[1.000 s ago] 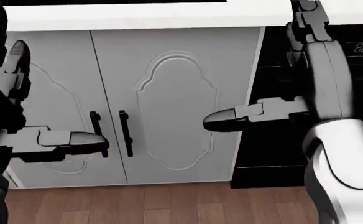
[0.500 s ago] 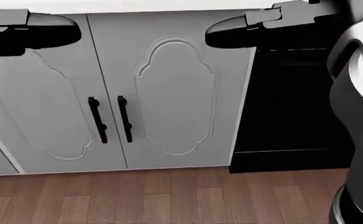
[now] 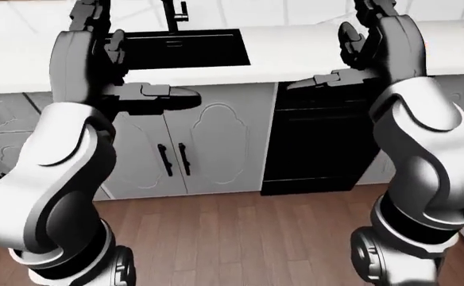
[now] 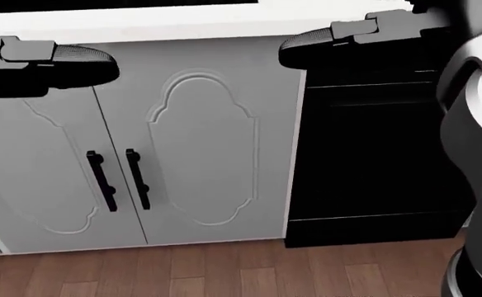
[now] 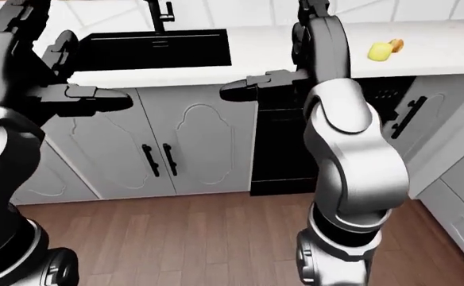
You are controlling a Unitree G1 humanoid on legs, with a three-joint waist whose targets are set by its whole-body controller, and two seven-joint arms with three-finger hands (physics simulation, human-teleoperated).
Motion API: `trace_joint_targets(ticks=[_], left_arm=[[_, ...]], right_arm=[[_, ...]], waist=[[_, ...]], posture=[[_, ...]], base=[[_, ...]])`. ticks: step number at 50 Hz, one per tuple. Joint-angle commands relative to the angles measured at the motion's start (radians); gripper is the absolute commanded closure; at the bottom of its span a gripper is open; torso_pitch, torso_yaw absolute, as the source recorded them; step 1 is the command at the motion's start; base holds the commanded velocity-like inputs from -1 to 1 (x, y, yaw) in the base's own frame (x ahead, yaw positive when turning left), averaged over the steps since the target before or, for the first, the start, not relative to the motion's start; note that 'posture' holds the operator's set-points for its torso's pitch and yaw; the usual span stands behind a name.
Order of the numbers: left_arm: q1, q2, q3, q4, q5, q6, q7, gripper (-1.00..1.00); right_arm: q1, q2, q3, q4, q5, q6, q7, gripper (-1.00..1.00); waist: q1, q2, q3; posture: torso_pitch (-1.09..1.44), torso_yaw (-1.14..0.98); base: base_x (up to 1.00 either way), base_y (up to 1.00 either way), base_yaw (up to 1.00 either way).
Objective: Place the bread and cheese on the cutting board.
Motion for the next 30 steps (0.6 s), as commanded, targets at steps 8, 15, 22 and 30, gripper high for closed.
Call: trace_joint_targets(ticks=[8, 15, 22, 30], left_arm=[[-0.017, 0.016, 0.024, -0.024, 0.008, -0.042, 0.010, -1.00], [0.010, 0.010, 0.013, -0.036, 0.020, -0.057, 0.006, -1.00], [0.041, 0.004, 0.016, -0.046, 0.031, -0.072, -0.005, -1.00], [0.053, 0.002, 0.016, -0.048, 0.048, -0.079, -0.019, -1.00]], right_arm=[[-0.042, -0.007, -0.001, -0.022, 0.015, -0.034, 0.001, -1.00], [-0.023, -0.001, 0.005, -0.031, 0.019, -0.042, -0.003, -1.00], [-0.022, 0.003, 0.006, -0.034, 0.026, -0.040, -0.005, -1.00], [-0.011, 0.001, 0.006, -0.029, 0.031, -0.055, 0.000, -1.00]], waist=[[0.006, 0.060, -0.020], [0.000, 0.081, -0.040], [0.007, 0.002, -0.031], [0.005, -0.002, -0.027]], posture=[[0.00, 0.00], [0.00, 0.00], [0.00, 0.00], [0.00, 0.00]], base=[[0.00, -0.24, 0.00], [0.00, -0.33, 0.00], [0.00, -0.39, 0.00], [0.00, -0.38, 0.00]])
